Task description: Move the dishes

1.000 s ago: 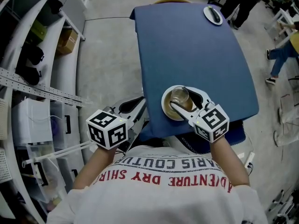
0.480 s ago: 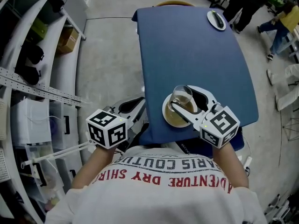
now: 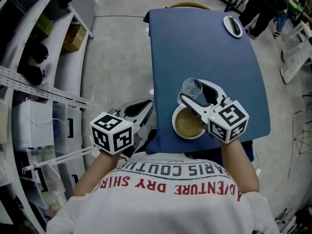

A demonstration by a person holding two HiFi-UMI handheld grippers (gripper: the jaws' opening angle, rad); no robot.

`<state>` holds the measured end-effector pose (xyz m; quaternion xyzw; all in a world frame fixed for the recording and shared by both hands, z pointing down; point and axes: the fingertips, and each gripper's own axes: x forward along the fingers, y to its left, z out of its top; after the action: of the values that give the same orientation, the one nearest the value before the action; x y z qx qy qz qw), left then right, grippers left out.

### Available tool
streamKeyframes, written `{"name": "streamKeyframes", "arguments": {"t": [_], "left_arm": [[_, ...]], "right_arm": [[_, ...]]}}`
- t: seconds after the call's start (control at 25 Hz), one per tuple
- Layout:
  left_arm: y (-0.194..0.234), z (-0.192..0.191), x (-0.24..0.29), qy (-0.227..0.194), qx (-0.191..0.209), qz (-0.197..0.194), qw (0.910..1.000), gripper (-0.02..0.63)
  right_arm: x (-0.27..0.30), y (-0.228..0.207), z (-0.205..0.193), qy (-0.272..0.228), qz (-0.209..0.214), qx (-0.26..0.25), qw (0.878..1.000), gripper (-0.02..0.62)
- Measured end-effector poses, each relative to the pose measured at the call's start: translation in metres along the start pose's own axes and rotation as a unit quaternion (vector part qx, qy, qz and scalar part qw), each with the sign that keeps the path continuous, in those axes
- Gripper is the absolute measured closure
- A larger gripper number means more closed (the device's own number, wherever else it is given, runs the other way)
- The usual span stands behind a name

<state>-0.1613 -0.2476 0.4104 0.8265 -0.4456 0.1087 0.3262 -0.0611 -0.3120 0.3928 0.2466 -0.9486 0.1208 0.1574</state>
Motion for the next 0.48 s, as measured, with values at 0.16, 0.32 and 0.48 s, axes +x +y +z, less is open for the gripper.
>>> {"name": "streamKeyframes", "arguments": {"t": [0.16,0.32,0.48], "left_arm": [[0.01,0.0,-0.002,-0.001,-0.009,0.011,0.9999,0.577],[0.016,0.0,-0.002,0.003,-0.013,0.018,0.9997,0.577],[0.02,0.003,0.0,0.006,-0.012,0.021,0.9997,0.578]], "right_arm": [[0.019,-0.012,-0.012,0.015,-0.011,-0.001,1.0,0.314],[0.034,-0.021,-0.025,0.03,-0.021,-0.021,0.999,0.314],[0.045,-0.029,-0.033,0.038,-0.027,-0.038,0.998,0.314]]}}
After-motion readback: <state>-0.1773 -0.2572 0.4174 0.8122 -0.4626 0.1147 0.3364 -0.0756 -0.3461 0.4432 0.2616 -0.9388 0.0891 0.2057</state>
